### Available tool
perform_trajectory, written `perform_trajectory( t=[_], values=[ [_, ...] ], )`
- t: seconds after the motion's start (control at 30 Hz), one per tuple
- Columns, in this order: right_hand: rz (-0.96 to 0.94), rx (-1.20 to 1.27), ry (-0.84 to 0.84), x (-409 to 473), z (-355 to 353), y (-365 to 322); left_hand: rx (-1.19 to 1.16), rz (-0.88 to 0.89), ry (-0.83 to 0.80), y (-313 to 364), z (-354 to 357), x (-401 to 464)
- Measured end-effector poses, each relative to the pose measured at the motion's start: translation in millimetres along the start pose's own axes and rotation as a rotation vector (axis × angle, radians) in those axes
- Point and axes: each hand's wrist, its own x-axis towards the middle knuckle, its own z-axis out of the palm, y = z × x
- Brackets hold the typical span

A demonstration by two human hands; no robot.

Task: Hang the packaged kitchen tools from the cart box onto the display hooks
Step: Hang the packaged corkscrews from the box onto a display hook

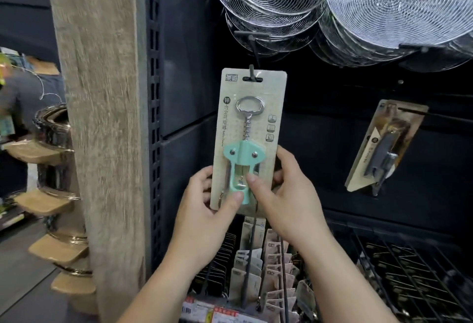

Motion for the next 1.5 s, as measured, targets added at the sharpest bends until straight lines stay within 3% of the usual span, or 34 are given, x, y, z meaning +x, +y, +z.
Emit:
perform_trajectory(
  t=[0.57,0.8,0.93,1.03,1.2,1.5],
  values=[
    [0.111,-0.075,0.157,82.3,37.6,59.4,0.187,-0.032,-0.007,-46.2,44.6,81.9],
    [0.153,-0.099,0.177,91.5,41.1,66.5,0.213,-0.108,-0.051,-48.3,51.7,94.4],
    [0.202,-0.231,0.148,72.0,35.1,67.5,0.309,-0.171,-0.108,-44.8,47.6,83.1],
    [0.24,-0.369,0.144,39.8,19.5,69.5,0.435,-0.134,-0.194,-47.0,43.9,60.5],
    [0.37,-0.569,0.178,-41.3,-29.6,81.7,0.601,0.015,-0.482,-54.3,55.3,11.1],
    [0.671,-0.73,0.313,-248.2,-101.2,83.1,0.533,0.288,-0.907,-32.7,164.6,-89.8]
  ],
)
